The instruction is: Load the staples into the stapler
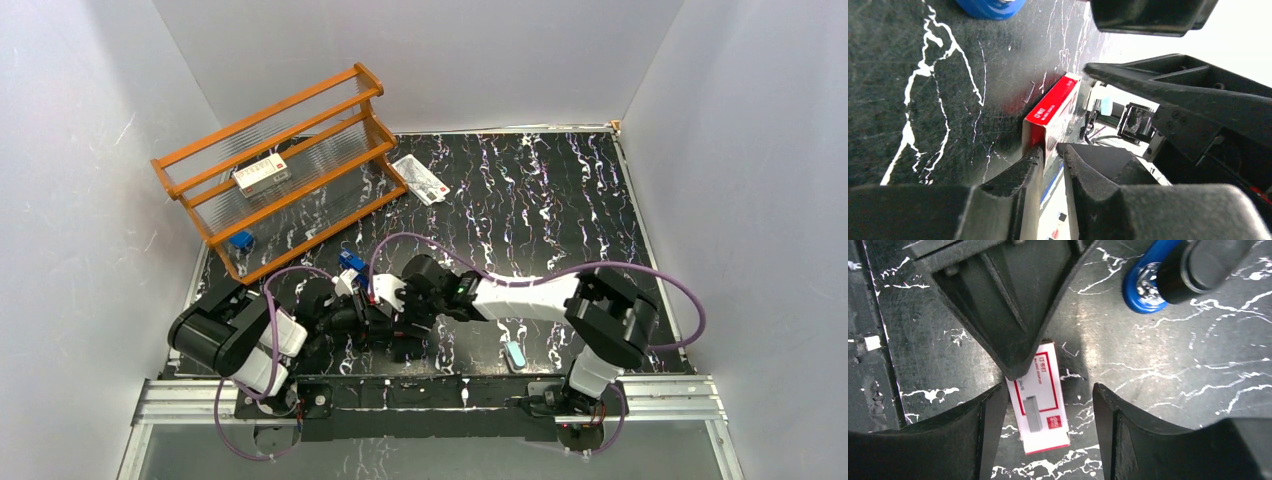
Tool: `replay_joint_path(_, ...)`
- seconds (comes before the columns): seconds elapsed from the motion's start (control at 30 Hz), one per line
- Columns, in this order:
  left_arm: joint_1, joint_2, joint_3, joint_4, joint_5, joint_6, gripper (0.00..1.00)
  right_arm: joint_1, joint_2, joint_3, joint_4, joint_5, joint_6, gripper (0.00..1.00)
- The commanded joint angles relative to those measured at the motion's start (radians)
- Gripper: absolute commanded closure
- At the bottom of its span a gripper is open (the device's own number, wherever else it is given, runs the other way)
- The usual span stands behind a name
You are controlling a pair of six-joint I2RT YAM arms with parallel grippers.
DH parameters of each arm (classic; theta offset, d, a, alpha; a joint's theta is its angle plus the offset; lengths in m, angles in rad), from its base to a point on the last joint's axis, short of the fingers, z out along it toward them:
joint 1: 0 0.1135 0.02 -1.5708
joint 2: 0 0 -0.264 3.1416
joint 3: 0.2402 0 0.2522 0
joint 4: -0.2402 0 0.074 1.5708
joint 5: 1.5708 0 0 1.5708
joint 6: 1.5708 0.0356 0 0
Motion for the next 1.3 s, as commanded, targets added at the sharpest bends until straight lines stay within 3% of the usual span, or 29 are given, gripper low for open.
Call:
replay_joint_path(0.0, 0.002, -0.056, 0.023, -0.073, 0.028, 0.037, 0.77, -0.026, -0.127, -0.051, -0.01, 0.004, -0.034, 0.27)
replay_joint_path(0.2, 0.002, -0.155, 0.071, -0.319, -0.02, 0.117, 0.7, -0.099, -0.195, -0.109, -0.067, -0.115, -0.1, 0.27)
replay_joint_path(0.33, 0.002, -0.197, 0.071, -0.398, -0.042, 0.139, 0.68, -0.1, -0.222, -0.161, -0.028, -0.142, -0.169, 0.26)
replay_joint_path(0.67, 0.002, -0.15, 0.075, -0.355, -0.058, 0.114, 0.73, -0.1, -0.128, -0.128, -0.023, -0.173, -0.227, 0.28)
replay_joint_path(0.93, 0.002, -0.103, 0.085, -0.303, -0.059, 0.096, 0.74, -0.1, -0.103, -0.143, 0.011, -0.177, -0.266, 0.37)
replay_joint_path(1.27, 0.002, -0.137, 0.084, -0.358, -0.08, 0.124, 0.77, -0.1, -0.105, -0.164, -0.004, -0.148, -0.269, 0.49)
